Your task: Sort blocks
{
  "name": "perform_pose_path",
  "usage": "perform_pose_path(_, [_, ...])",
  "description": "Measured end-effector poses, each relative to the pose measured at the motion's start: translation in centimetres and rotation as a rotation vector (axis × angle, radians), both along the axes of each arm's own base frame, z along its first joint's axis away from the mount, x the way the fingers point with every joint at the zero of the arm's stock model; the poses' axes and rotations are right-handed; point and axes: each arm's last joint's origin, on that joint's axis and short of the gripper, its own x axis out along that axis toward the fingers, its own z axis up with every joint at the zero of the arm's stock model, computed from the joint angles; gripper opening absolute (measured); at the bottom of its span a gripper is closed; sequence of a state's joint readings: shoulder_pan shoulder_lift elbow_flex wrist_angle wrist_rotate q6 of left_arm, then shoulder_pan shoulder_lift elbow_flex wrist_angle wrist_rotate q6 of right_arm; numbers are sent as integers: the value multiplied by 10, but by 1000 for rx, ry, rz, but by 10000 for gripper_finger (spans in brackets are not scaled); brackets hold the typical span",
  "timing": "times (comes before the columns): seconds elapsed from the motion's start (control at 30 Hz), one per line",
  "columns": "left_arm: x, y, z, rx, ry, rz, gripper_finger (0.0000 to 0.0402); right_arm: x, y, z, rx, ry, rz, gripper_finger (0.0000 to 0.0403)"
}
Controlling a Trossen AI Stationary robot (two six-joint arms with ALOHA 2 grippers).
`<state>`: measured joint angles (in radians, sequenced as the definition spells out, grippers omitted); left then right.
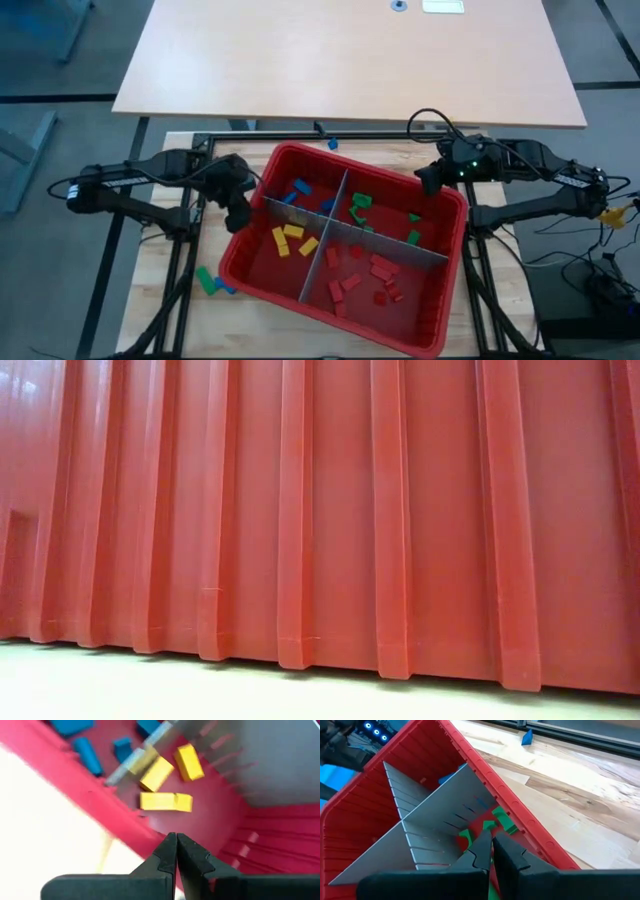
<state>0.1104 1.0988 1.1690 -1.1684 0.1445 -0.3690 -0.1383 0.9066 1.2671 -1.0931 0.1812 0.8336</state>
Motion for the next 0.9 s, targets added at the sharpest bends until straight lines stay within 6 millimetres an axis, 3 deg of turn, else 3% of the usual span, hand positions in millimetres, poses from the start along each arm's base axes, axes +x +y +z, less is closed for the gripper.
perform_pose_path(0.23, [-13, 3, 8, 118, -36, 104, 0, 0, 0, 0, 4, 0, 4, 0])
perform_pose_path(0.47, [-25, 1, -3, 85, 149, 129, 0, 0, 0, 0, 4, 0, 6, 0])
perform_pose_path(0.9, [14, -29, -12, -291, 27, -196, 0, 0, 0, 0, -2, 3, 10, 0])
